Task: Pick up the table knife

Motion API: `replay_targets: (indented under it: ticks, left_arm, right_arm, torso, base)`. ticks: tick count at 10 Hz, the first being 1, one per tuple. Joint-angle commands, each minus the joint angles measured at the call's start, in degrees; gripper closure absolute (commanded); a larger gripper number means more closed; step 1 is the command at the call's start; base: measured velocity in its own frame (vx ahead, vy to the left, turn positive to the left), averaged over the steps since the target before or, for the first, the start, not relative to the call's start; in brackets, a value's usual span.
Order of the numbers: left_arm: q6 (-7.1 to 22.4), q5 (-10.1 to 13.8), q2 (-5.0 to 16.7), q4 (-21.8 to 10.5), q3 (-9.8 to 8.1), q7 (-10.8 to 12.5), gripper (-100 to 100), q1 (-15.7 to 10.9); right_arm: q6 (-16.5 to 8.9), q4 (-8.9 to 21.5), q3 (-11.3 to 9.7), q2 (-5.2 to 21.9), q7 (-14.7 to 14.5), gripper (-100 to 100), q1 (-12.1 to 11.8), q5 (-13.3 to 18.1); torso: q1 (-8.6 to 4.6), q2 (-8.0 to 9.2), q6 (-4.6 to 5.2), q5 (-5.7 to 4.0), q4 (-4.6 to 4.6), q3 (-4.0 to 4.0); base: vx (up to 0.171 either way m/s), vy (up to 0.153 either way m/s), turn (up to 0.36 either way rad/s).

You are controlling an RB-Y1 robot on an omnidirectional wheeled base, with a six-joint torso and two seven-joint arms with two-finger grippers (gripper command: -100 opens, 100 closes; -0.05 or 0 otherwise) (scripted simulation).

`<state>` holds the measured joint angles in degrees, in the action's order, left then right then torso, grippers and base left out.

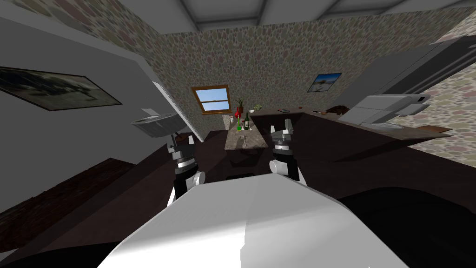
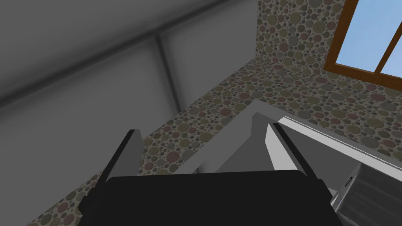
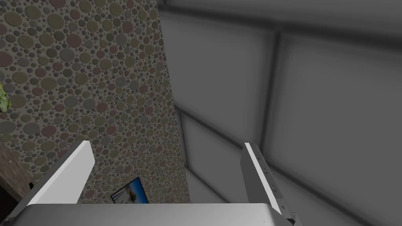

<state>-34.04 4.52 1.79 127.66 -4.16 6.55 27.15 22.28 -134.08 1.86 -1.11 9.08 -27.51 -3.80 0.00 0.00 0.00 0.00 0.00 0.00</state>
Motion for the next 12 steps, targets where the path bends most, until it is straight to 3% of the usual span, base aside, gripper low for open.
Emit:
replay_targets:
  ticks: [1,4,6,7,12]
  left_arm:
    - [0.00,0.00,0.00,0.00,0.00,0.00,0,0.00]
    - [0.00,0.00,-0.01,0.00,0.01,0.00,0,-0.02]
    - [0.00,0.00,-0.01,0.00,0.01,0.00,0,-0.02]
    - [0.00,0.00,-0.01,0.00,0.01,0.00,0,-0.02]
    - [0.00,0.00,-0.01,0.00,0.01,0.00,0,-0.01]
  right_arm:
    - [-0.22,0.44,-0.51,2.71,0.01,-100,-0.05,-0.13]
    - [-0.68,1.47,-1.75,6.85,-0.03,-100,-0.23,-0.45]
    - [-1.30,3.02,-3.76,10.80,-0.26,-100,-0.65,-0.91]
    - [-1.30,3.02,-3.76,11.28,-0.26,-100,-0.65,-0.91]
    - [-2.38,7.58,-8.82,19.92,-1.76,-100,-2.07,-2.38]
  torso:
    - [0.00,0.00,0.00,0.00,0.00,0.00]
    - [0.20,0.52,0.00,0.04,0.11,0.29]
    - [0.15,0.50,0.00,0.03,0.11,0.28]
    - [0.26,0.59,0.00,0.05,0.13,0.34]
    - [0.27,0.43,0.00,0.06,0.10,0.25]
  base:
    - [-0.055,0.015,-0.033]
    - [-0.125,0.052,-0.042]
    - [-0.144,0.055,-0.051]
    - [-0.116,0.058,-0.023]
    - [-0.125,0.087,-0.037]
